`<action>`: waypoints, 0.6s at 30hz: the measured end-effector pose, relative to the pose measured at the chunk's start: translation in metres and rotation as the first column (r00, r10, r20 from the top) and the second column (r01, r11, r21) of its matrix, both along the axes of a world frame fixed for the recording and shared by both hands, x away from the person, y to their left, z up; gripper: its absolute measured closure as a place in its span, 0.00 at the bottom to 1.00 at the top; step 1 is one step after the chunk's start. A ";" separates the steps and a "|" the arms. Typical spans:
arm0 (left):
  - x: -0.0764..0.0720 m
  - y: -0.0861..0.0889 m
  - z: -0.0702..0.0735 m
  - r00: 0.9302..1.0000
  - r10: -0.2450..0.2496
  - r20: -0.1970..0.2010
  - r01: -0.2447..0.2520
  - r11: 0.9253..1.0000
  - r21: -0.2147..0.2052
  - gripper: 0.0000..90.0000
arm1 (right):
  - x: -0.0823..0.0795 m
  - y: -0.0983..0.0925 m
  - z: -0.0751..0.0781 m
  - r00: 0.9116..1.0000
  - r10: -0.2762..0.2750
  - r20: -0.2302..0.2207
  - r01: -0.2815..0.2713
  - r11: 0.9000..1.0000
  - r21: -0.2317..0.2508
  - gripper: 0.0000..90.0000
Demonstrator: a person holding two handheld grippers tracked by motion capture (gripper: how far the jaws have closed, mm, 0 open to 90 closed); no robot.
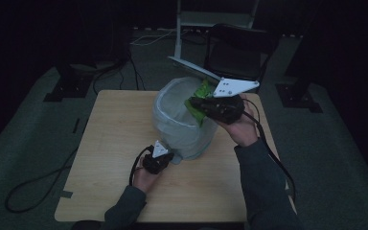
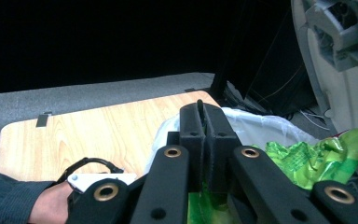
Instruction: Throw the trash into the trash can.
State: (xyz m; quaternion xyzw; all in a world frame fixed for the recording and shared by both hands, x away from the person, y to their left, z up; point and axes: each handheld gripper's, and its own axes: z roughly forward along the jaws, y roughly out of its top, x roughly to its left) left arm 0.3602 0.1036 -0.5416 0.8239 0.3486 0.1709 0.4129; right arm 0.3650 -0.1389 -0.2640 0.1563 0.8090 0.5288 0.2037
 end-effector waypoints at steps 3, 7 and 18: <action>0.000 0.000 0.000 1.000 0.000 0.000 0.000 1.000 0.000 1.00 | 0.003 0.001 0.002 1.000 -0.003 0.001 0.003 1.000 0.003 0.97; 0.000 0.000 0.000 1.000 0.000 0.000 0.000 1.000 0.000 1.00 | 0.008 0.003 0.003 1.000 -0.007 -0.004 0.007 1.000 0.006 0.97; 0.000 0.000 0.000 1.000 0.000 -0.001 0.000 1.000 0.000 1.00 | 0.023 0.007 0.001 1.000 -0.025 -0.012 0.025 1.000 0.001 0.97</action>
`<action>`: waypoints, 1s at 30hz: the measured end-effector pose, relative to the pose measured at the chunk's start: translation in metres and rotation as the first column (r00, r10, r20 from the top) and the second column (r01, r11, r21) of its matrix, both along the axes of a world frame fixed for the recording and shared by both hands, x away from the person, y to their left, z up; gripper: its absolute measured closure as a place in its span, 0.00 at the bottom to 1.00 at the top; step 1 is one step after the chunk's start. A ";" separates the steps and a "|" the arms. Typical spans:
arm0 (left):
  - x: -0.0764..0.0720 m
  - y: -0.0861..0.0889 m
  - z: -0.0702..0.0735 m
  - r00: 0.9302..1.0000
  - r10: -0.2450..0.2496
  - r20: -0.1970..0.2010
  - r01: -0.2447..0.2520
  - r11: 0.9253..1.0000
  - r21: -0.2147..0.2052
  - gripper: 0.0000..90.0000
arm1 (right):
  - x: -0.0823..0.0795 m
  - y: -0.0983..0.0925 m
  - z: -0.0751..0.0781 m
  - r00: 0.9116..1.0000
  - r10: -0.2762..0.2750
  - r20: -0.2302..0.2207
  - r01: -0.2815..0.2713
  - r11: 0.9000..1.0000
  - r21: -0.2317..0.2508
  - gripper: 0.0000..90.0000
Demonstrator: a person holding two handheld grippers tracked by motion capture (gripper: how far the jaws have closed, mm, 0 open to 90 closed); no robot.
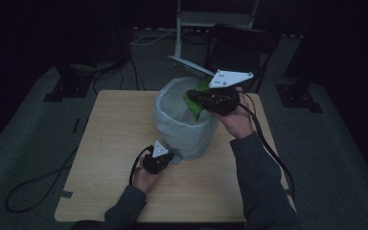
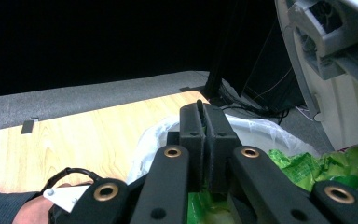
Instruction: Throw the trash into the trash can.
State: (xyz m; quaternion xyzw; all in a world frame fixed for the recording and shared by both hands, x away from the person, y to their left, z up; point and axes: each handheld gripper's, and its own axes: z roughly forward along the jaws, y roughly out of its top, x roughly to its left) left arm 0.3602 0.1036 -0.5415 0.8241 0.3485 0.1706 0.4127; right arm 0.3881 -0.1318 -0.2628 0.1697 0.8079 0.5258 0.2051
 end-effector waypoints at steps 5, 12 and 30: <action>0.000 0.000 0.000 1.000 0.000 0.001 0.000 1.000 0.000 1.00 | 0.004 0.001 -0.002 1.000 -0.011 -0.008 0.011 1.000 -0.004 0.97; 0.000 0.000 0.000 1.000 0.000 0.000 0.000 1.000 0.001 1.00 | 0.007 0.001 -0.003 1.000 -0.016 -0.010 0.016 1.000 -0.006 0.97; 0.000 0.000 0.000 1.000 0.001 0.002 -0.001 1.000 0.001 1.00 | 0.015 0.001 -0.006 0.999 -0.034 -0.023 0.034 0.999 -0.017 0.96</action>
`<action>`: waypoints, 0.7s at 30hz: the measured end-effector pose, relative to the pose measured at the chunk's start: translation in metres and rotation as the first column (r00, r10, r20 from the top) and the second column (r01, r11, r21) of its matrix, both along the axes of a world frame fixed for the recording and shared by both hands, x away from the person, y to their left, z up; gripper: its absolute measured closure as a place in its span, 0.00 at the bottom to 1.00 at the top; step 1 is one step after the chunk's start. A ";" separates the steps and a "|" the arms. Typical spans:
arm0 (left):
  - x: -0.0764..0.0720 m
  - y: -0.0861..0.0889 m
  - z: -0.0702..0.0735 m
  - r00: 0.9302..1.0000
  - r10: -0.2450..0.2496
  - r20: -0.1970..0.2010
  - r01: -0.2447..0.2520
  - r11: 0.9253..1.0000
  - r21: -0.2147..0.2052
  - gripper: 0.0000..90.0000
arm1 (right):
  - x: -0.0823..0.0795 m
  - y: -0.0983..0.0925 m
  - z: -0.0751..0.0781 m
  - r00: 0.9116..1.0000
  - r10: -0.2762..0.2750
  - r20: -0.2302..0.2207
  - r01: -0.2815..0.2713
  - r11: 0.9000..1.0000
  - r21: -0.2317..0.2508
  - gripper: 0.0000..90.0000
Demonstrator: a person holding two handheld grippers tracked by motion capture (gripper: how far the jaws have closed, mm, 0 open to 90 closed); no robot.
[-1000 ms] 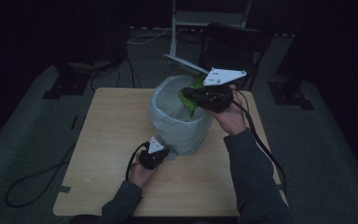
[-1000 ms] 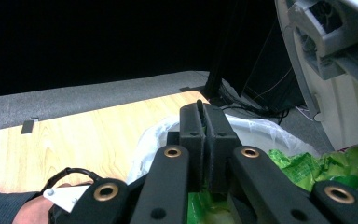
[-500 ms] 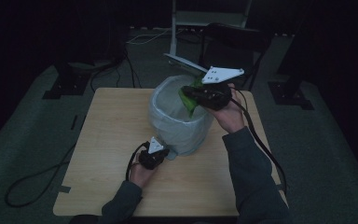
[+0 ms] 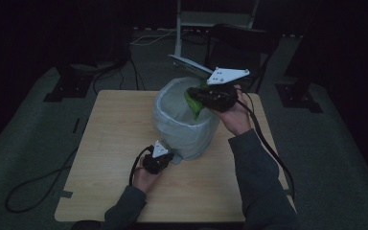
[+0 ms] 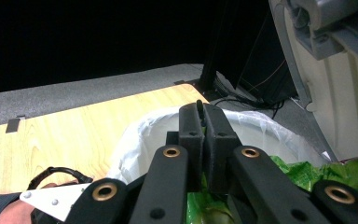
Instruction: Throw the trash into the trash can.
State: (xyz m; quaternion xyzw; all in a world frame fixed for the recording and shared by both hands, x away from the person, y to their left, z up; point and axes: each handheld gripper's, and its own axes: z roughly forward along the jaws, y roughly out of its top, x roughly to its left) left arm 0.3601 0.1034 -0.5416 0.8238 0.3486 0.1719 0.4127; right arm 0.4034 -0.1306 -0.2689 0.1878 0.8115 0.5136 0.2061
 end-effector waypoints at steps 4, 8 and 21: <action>0.000 0.000 0.000 1.000 0.000 0.000 0.000 1.000 -0.001 1.00 | 0.001 0.000 0.000 1.000 0.000 0.000 0.000 1.000 -0.004 0.96; 0.000 0.000 0.000 1.000 0.000 -0.001 0.000 1.000 -0.001 1.00 | 0.002 0.000 -0.001 1.000 -0.004 -0.004 0.004 1.000 -0.002 0.96; 0.000 0.000 0.000 1.000 -0.001 -0.002 0.001 1.000 -0.001 1.00 | 0.000 0.001 -0.002 1.000 0.004 -0.021 -0.004 1.000 -0.018 0.67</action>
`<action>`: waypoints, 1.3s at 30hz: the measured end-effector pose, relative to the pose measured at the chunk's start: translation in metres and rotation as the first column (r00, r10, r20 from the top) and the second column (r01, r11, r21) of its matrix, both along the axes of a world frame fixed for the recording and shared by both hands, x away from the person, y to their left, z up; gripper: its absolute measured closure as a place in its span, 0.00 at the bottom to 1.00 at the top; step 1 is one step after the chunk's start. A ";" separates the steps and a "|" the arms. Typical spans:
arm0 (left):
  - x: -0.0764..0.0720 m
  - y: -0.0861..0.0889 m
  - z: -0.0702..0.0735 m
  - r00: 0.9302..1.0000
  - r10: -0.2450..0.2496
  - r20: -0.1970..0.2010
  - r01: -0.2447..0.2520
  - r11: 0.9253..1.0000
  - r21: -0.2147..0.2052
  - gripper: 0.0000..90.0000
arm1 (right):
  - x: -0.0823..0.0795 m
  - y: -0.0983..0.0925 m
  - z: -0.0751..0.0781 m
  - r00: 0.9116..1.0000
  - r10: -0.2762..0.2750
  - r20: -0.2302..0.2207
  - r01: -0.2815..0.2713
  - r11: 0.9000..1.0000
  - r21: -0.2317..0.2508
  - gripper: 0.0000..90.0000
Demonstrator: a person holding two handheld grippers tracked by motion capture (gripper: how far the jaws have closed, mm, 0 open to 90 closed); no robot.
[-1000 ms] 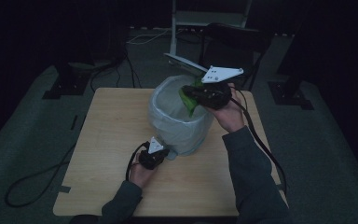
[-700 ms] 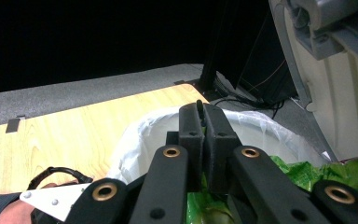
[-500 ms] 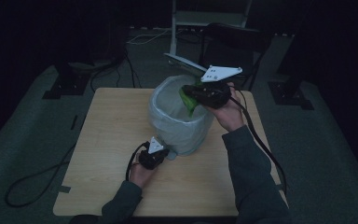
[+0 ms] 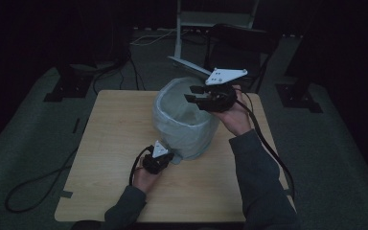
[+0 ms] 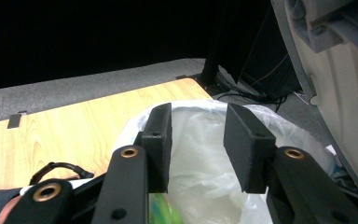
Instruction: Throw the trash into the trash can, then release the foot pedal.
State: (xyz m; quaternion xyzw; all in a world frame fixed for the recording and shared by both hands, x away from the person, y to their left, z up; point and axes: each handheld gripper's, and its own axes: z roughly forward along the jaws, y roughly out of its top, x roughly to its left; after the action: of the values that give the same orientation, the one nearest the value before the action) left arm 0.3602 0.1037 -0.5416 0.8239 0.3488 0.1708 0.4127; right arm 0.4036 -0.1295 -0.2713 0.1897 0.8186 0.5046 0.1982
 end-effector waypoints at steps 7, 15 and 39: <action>0.000 0.000 0.000 1.000 -0.002 -0.001 0.002 1.000 0.001 1.00 | -0.012 -0.008 -0.006 1.000 0.018 0.000 -0.018 1.000 0.009 0.66; 0.000 0.000 0.000 1.000 -0.001 -0.002 0.001 1.000 0.000 1.00 | -0.025 -0.022 -0.010 1.000 0.006 0.010 -0.006 1.000 0.009 0.66; 0.000 0.000 0.000 1.000 0.004 0.001 -0.004 1.000 0.000 0.99 | -0.055 -0.061 -0.039 0.999 -0.043 0.006 0.043 0.999 0.014 0.62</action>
State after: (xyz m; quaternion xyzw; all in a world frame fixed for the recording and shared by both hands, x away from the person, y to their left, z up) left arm 0.3602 0.1038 -0.5415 0.8231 0.3504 0.1720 0.4126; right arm 0.3486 -0.1906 -0.3099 0.2070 0.8100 0.5067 0.2104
